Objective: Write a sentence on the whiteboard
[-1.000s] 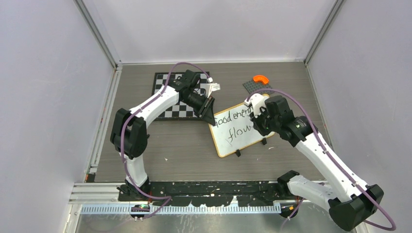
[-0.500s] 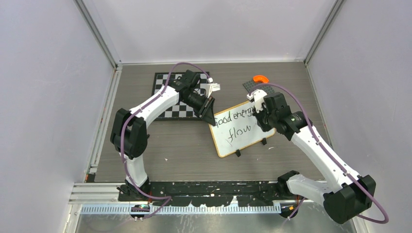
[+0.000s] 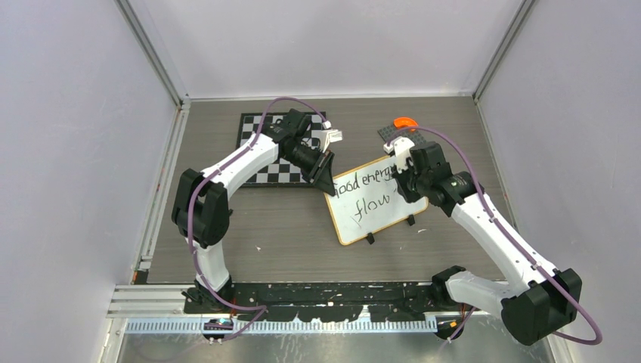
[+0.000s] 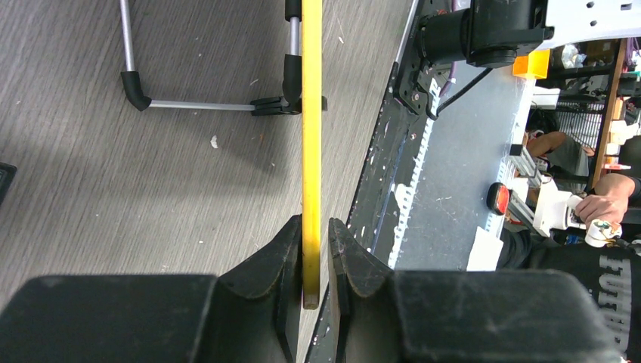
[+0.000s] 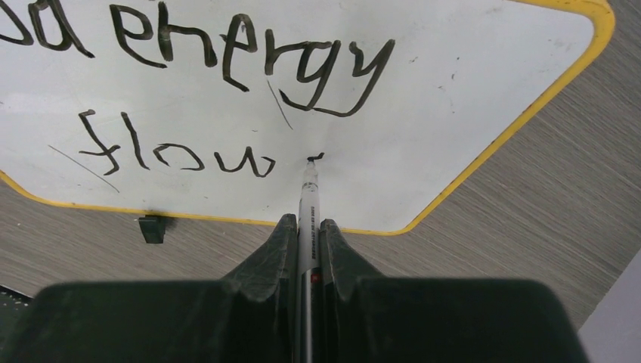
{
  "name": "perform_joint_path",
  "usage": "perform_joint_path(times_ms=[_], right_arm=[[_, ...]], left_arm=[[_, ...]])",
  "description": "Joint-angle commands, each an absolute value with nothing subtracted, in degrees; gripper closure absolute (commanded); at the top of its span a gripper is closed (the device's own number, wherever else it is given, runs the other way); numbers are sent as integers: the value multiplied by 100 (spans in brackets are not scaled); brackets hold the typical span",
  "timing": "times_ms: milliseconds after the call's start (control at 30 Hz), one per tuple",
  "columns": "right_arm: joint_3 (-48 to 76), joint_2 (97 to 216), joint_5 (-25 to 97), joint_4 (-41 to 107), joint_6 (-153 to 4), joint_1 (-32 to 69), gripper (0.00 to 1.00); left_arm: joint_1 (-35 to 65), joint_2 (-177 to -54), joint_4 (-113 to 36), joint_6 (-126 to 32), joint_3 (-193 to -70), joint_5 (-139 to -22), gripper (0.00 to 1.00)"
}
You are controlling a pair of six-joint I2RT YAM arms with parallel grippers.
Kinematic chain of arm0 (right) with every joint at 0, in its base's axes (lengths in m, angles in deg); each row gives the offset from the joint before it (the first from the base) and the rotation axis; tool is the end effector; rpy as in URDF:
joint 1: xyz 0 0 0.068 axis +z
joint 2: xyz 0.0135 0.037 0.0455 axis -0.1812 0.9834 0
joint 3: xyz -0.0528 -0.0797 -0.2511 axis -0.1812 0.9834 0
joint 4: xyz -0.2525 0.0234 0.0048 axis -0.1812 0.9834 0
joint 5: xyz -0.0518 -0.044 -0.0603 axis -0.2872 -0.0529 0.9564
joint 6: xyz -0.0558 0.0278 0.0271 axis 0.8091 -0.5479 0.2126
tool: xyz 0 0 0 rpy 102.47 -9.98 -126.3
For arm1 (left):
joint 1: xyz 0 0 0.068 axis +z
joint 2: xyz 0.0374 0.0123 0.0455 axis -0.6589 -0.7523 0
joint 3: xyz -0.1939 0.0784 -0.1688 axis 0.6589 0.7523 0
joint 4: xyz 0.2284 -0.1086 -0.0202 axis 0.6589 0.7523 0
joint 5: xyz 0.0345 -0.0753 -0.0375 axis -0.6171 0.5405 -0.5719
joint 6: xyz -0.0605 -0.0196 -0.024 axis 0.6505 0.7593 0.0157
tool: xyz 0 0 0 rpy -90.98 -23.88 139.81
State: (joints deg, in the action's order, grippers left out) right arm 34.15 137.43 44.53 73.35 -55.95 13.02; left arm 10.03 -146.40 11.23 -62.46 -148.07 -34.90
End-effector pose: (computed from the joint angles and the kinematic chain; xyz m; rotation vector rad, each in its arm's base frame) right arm 0.2089 0.0894 0.2788 -0.7240 2.2971 0.0659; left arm 0.3026 -0.2348 0.2545 1.0604 2.3852 -1.4221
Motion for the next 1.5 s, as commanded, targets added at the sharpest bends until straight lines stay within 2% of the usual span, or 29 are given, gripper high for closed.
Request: perform_joint_path(times_ms=[0,233,700,1167,1467], right_arm=[[3427,13701,4012,7120,-5579,1293,100],[3597,13679,3985,7240,-5390,1294,100],[3690,13700,4804,7286,-5294,1290,100],[3574,13910,3950,7402,-5335,1334,100],[3534,13455,3770,7741,-5356,1316,100]], left_arm=[[975,-14594,1079,-6357,-14835,-3406,81],[976,-14641,1096,-6374,-14870,-3397,81],[975,-14647,1114,-6378,-14871,-3412,81],[976,-14647,1132,-6394,-14881,-3432,81],[976,-14645,1123,-6396,-14888,-3408,81]])
